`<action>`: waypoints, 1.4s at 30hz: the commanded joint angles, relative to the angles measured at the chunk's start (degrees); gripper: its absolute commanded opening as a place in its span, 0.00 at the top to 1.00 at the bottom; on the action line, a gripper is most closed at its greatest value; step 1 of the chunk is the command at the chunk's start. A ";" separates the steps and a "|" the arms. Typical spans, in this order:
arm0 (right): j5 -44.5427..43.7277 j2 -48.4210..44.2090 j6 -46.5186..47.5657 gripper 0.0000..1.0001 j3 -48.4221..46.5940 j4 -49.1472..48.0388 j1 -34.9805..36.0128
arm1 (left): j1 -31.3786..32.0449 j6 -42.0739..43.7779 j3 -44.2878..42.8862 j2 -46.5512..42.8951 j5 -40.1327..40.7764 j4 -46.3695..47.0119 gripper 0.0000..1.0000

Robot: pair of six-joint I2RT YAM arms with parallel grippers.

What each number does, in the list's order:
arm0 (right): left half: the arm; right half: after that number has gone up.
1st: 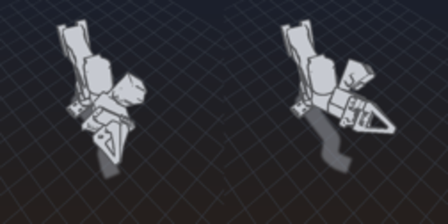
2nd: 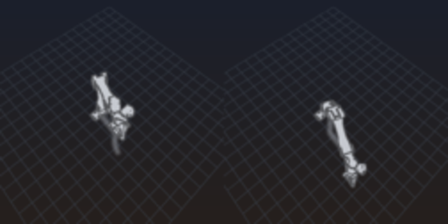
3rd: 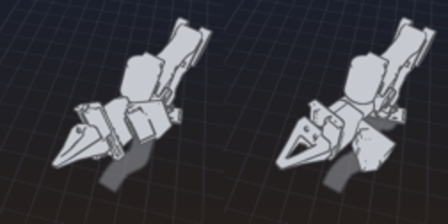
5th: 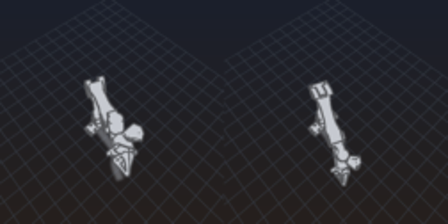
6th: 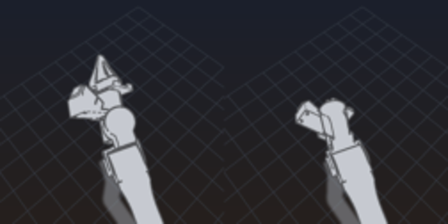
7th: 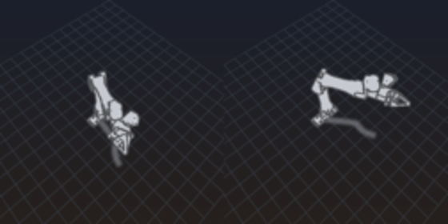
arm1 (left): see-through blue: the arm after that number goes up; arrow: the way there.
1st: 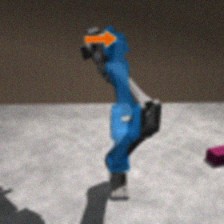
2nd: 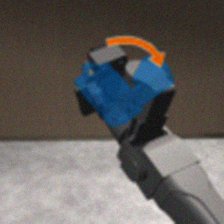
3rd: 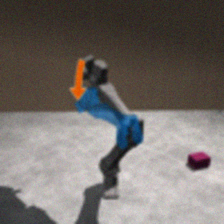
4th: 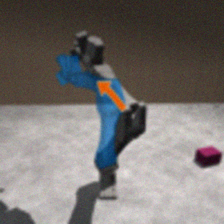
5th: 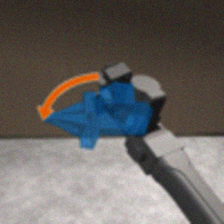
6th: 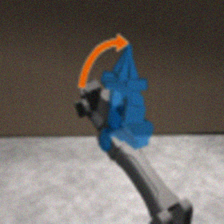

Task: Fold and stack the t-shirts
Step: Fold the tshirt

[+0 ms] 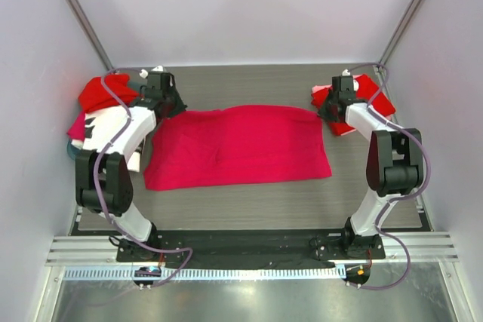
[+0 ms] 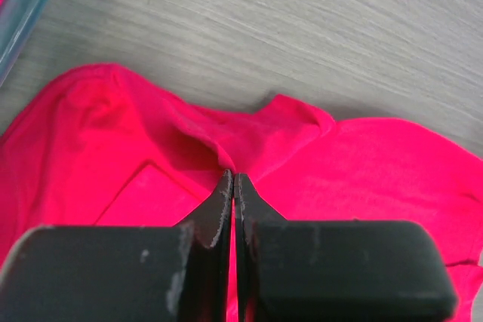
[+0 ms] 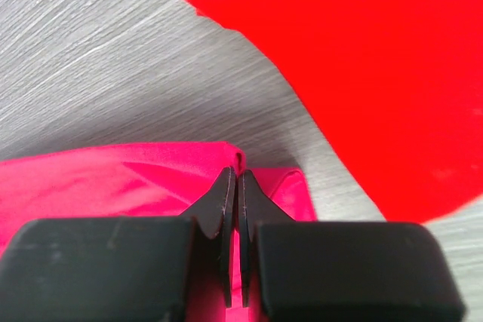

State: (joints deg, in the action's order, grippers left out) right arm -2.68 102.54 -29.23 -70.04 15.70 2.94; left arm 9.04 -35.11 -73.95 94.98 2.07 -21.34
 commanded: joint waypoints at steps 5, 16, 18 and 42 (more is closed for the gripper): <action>-2.33 -5.77 -0.74 0.99 3.06 -0.41 -1.45 | 0.54 0.40 8.47 -8.84 5.05 2.71 1.00; -3.04 -8.85 -0.91 0.99 5.00 0.03 -1.45 | 0.54 0.66 14.89 -17.72 9.97 1.57 1.00; -2.77 -8.76 -0.74 0.99 5.26 0.20 -1.45 | 0.54 0.92 15.42 -19.56 10.50 1.04 1.00; -2.25 -12.45 -2.32 0.99 9.92 0.38 -1.36 | 1.51 2.59 19.99 -27.04 10.25 -5.29 1.00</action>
State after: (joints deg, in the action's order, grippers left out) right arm -4.34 93.23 -30.59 -60.47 17.19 1.65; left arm 10.28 -33.32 -54.81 69.63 11.99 -26.17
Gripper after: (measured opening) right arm 0.062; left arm 0.004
